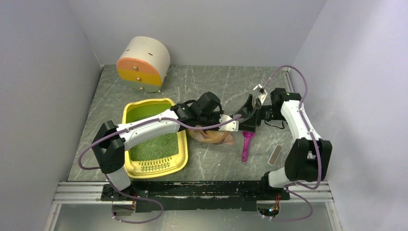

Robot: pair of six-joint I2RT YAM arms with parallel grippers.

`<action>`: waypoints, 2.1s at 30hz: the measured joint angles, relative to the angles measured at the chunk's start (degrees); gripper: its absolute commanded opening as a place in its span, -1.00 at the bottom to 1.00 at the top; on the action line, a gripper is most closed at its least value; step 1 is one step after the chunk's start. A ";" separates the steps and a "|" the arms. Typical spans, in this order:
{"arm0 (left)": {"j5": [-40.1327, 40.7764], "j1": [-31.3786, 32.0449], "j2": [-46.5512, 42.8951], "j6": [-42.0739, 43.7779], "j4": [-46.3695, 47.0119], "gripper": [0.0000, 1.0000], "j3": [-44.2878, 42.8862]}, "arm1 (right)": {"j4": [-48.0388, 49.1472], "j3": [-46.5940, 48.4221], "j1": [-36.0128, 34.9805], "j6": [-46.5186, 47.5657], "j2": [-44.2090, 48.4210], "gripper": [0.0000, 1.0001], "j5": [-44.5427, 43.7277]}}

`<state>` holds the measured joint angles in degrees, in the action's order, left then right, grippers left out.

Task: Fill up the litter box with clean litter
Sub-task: Close the cat litter bag at the center of the board.

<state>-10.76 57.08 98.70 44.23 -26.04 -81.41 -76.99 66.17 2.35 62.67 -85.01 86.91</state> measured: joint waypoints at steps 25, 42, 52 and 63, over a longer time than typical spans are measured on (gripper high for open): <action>-0.61 -0.02 -4.22 -2.19 5.68 -0.90 6.93 | -2.32 14.82 9.86 -6.60 8.81 1.00 2.21; -0.66 -0.02 -6.88 -4.50 9.16 -0.90 10.86 | 46.66 0.46 28.41 -73.61 40.00 1.00 -39.95; -3.08 -0.57 -6.88 -5.27 7.87 -0.91 10.49 | 67.69 -25.14 28.46 -68.32 50.29 1.00 -33.29; -8.50 -2.93 -6.88 -6.29 4.98 -0.90 9.33 | 54.49 -32.41 23.67 -31.19 57.83 0.43 -18.12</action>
<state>-19.27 54.15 91.81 37.93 -21.06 -72.07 -22.50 33.76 26.02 31.48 -27.18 68.79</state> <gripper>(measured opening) 0.048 0.805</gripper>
